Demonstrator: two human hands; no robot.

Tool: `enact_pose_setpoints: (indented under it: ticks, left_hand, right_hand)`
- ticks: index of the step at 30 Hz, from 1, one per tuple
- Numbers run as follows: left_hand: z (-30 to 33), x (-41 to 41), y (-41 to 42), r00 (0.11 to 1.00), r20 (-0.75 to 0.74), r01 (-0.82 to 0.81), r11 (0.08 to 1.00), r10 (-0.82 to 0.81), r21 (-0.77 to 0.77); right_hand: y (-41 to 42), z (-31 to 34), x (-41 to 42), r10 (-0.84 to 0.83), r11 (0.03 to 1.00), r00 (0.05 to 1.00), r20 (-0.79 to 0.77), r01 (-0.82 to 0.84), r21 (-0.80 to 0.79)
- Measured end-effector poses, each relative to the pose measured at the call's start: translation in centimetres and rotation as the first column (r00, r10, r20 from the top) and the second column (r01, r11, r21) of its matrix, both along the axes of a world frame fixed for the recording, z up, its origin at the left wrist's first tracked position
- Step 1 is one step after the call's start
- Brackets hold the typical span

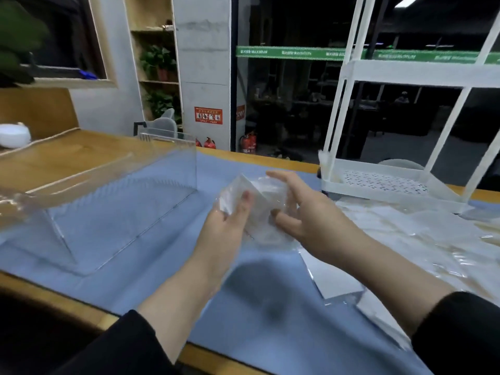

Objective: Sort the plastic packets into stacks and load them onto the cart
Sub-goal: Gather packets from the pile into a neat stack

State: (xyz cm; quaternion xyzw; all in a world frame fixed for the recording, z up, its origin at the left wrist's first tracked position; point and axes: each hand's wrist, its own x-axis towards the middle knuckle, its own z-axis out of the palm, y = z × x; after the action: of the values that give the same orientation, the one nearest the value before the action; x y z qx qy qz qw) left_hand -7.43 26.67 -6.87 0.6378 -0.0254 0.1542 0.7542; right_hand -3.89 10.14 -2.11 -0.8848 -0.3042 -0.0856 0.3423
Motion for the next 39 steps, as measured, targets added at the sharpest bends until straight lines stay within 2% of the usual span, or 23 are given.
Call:
enact_pose_setpoints:
  ticks: [3,5,9,14,17,19,21,23,26,29,31,33,35,39]
  left_hand:
    - [-0.7,-0.1,1.2,0.98,-0.163,-0.136,0.981,0.113,-0.141]
    - [-1.1,-0.2,2.1,0.955,-0.263,-0.204,0.949,0.138,-0.241]
    - [-1.3,0.0,3.2,0.957,-0.249,-0.221,0.932,0.149,-0.289]
    - [-1.0,0.3,3.4,0.95,-0.242,-0.259,0.934,0.2,-0.246]
    - [-0.2,0.3,4.0,0.903,-0.063,-0.43,0.892,0.425,-0.139]
    - [0.5,0.1,4.4,0.908,0.07,-0.413,0.911,0.413,-0.013]
    - [0.1,0.2,3.9,0.944,0.03,-0.327,0.929,0.327,0.175]
    - [-1.3,0.3,3.5,0.943,-0.065,-0.294,0.909,0.326,0.296]
    - [-3.0,0.3,3.6,0.928,-0.12,-0.316,0.916,0.352,0.246]
    - [-2.9,0.6,3.6,0.924,-0.126,-0.329,0.919,0.36,0.215]
    - [-2.6,0.5,3.0,0.944,-0.151,-0.267,0.948,0.294,0.176]
    - [-2.6,0.6,2.1,0.959,-0.186,-0.173,0.961,0.214,0.215]
    - [-2.8,0.7,1.7,0.962,-0.174,-0.159,0.95,0.21,0.27]
    - [-3.1,1.1,2.0,0.958,-0.145,-0.199,0.938,0.247,0.283]
  right_hand:
    - [2.2,-0.6,-0.3,0.052,0.981,0.999,0.007,-0.05,-0.187]
    - [3.3,-1.7,-0.4,0.048,0.977,0.999,-0.007,-0.049,-0.207]
    - [4.6,-3.6,0.0,-0.004,0.998,0.997,-0.083,-0.001,-0.056]
    - [4.9,-3.9,0.7,0.015,0.982,0.998,-0.057,-0.026,-0.188]
    - [4.1,-1.2,0.9,0.076,0.938,0.995,-0.057,-0.091,-0.334]
    - [4.0,0.5,0.8,0.11,0.869,0.99,-0.087,-0.138,-0.474]
    - [4.6,0.7,0.6,0.121,0.802,0.991,-0.064,-0.136,-0.582]
    - [5.0,-0.4,0.4,0.135,0.766,0.991,0.015,-0.095,-0.636]
    - [3.7,-2.3,0.5,0.041,0.855,0.997,0.066,-0.001,-0.519]
    - [1.7,-4.3,0.6,-0.069,0.974,0.998,-0.011,0.065,-0.217]
    - [1.3,-5.9,0.2,-0.091,0.996,0.995,-0.049,0.09,-0.023]
    - [1.7,-6.7,0.0,-0.07,0.99,0.991,-0.116,0.083,0.11]
    - [2.0,-6.7,-0.1,-0.039,0.986,0.988,-0.148,0.062,0.152]
    - [1.1,-6.2,0.4,-0.018,0.998,0.989,-0.147,0.025,0.051]
